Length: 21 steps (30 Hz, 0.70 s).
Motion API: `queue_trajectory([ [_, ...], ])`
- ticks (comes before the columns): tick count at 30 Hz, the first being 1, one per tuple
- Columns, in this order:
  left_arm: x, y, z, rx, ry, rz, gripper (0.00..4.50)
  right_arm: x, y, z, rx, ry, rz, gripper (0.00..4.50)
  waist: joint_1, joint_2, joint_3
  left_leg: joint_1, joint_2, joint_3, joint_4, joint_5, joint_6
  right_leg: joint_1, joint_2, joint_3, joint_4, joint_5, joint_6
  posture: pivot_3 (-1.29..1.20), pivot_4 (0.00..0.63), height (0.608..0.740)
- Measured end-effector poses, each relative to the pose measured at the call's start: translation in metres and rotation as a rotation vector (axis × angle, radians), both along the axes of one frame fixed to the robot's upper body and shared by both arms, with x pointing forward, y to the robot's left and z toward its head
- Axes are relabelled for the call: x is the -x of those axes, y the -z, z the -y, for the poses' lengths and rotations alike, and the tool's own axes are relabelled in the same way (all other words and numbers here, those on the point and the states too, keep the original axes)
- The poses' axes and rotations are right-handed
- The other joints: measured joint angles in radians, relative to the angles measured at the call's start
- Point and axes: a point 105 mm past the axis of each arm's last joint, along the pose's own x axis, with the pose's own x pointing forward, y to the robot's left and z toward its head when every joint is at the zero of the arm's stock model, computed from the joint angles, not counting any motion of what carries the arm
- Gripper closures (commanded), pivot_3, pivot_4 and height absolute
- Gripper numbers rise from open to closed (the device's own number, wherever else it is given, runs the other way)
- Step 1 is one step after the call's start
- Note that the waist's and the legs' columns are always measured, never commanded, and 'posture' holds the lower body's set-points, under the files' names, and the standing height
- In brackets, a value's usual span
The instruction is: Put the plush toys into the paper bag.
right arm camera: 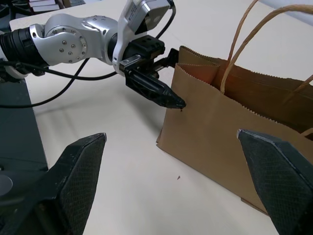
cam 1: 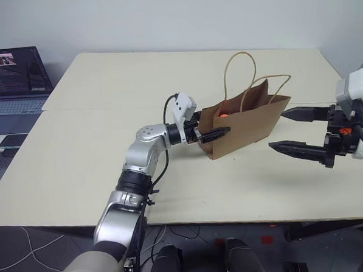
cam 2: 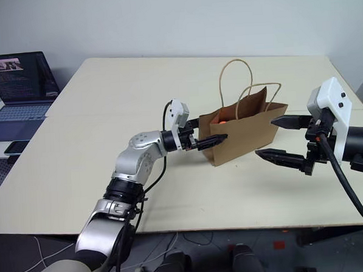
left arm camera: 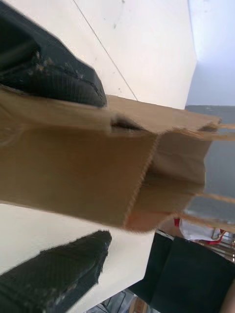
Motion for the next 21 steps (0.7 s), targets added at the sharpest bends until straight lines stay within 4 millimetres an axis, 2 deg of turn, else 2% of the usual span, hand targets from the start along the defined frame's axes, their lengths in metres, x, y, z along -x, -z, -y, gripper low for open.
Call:
queue_trajectory([
  [7, -0.001, -0.001, -0.001, -0.009, -0.01, 0.016, 3.36, 0.0, 0.0, 0.0, 0.002, 0.002, 0.001, 0.0, 0.0, 0.0, 0.0, 0.0, 0.0, 0.0, 0.0, 0.0, 0.0, 0.0, 0.0, 0.0, 0.0, 0.0, 0.0, 0.0, 0.15, 0.74],
  [11, -0.002, -0.001, -0.002, -0.006, -0.016, 0.024, 4.47, -0.001, 0.002, 0.002, 0.01, 0.015, -0.001, 0.0, 0.0, 0.0, 0.0, 0.0, 0.0, 0.0, 0.0, 0.0, 0.0, 0.0, 0.0, 0.0, 0.0, 0.0, 0.0, 0.0, 0.15, 0.74],
  [17, -0.002, -0.001, -0.003, 0.001, -0.006, 0.024, 4.49, -0.005, 0.009, 0.009, 0.04, 0.055, 0.006, 0.0, 0.0, 0.0, 0.0, 0.0, 0.0, 0.0, 0.0, 0.0, 0.0, 0.0, 0.0, 0.0, 0.0, 0.0, 0.0, 0.0, 0.15, 0.74],
  [21, 0.0, -0.003, -0.015, -0.02, 0.064, -0.004, 4.49, -0.002, 0.007, 0.015, 0.042, 0.055, 0.033, 0.0, -0.002, 0.0, 0.0, 0.0, 0.0, 0.0, 0.0, 0.0, 0.0, 0.0, 0.001, 0.0, 0.0, 0.0, 0.0, 0.0, 0.15, 0.74],
])
